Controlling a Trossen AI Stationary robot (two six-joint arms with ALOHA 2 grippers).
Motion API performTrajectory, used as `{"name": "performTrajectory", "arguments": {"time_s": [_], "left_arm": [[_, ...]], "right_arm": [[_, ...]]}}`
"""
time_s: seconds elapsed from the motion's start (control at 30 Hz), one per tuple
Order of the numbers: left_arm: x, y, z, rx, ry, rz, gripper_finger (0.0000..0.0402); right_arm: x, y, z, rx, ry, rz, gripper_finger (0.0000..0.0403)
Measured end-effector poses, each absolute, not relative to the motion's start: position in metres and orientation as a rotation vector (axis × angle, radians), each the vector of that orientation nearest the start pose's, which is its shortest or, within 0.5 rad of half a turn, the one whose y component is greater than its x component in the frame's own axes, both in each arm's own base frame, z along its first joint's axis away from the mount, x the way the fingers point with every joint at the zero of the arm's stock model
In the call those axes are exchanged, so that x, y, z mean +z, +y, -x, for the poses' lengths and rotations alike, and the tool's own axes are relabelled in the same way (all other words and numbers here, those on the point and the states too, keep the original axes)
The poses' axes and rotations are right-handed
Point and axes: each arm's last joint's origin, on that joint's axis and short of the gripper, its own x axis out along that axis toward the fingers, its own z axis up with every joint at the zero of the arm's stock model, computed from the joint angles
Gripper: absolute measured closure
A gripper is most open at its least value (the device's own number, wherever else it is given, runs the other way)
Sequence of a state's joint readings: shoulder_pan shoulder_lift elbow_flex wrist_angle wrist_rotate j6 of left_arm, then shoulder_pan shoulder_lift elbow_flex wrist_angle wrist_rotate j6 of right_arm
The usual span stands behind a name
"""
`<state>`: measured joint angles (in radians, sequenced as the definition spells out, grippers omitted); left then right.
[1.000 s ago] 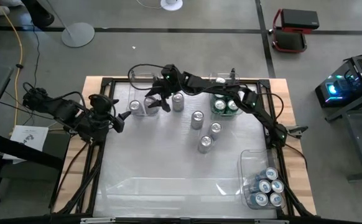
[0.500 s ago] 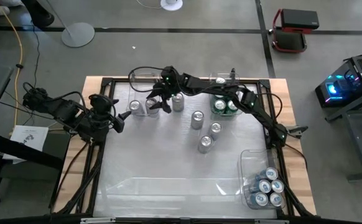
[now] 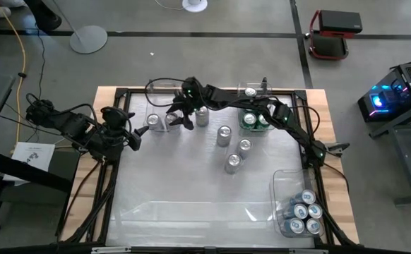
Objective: Sort soda cans
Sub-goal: Put the blue-white soda can into the top left transparent bin
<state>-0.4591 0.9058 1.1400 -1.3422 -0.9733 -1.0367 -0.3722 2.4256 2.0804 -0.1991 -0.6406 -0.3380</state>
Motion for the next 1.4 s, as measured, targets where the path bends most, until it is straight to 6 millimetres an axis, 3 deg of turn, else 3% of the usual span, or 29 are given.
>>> {"name": "performTrajectory", "arguments": {"time_s": [0.27, 0.5, 0.73, 0.97, 1.23, 1.4], "left_arm": [[0.351, -0.031, -0.117, 0.799, 0.496, 0.225, 0.0046], [0.351, -0.031, -0.117, 0.798, 0.496, 0.225, 0.0046], [0.351, -0.031, -0.117, 0.8, 0.493, 0.233, 0.0046], [0.348, -0.035, -0.124, 0.808, 0.502, 0.238, 0.0046], [0.334, -0.063, -0.145, 0.774, 0.531, 0.169, 0.0046], [0.322, -0.088, -0.153, 0.739, 0.528, 0.156, 0.0046]], "right_arm": [[0.203, -0.175, -0.519, 0.369, 0.422, 0.074, 0.0091], [0.21, -0.182, -0.52, 0.337, 0.365, 0.072, 0.0083], [0.248, -0.198, -0.507, 0.24, 0.3, 0.038, 0.0082], [0.304, -0.194, -0.465, 0.219, 0.431, 0.099, 0.0082], [0.294, -0.185, -0.445, 0.236, 0.686, 0.063, 0.0082], [0.295, -0.187, -0.442, 0.174, 0.717, 0.098, 0.0082]]}}
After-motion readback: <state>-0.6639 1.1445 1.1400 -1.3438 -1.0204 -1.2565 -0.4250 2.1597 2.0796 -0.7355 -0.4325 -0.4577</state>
